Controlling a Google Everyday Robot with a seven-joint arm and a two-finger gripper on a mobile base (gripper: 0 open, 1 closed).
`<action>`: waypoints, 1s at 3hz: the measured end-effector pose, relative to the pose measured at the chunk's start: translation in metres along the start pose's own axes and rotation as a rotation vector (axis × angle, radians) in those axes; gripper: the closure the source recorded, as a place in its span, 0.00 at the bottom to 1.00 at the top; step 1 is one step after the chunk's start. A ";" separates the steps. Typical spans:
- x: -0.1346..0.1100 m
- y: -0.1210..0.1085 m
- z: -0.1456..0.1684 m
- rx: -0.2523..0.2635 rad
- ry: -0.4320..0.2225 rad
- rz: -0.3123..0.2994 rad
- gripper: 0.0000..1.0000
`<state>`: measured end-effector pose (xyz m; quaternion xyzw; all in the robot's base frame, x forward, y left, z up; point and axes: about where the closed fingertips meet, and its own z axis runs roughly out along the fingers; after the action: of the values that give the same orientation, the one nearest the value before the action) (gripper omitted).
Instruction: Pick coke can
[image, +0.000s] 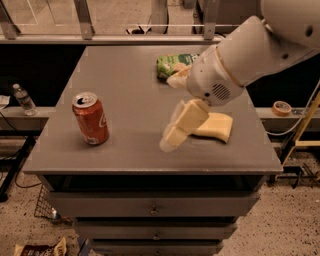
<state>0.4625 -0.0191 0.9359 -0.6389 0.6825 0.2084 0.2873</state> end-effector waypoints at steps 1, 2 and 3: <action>-0.024 -0.012 0.004 0.055 -0.076 -0.004 0.00; -0.020 -0.015 0.028 0.038 -0.131 -0.002 0.00; -0.028 -0.030 0.065 0.000 -0.204 -0.009 0.00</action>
Offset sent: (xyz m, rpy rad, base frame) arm 0.0241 0.0400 -0.0166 0.2345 -0.0565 -0.0488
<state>0.5010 0.0414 0.9077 -0.6174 0.6469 0.2711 0.3561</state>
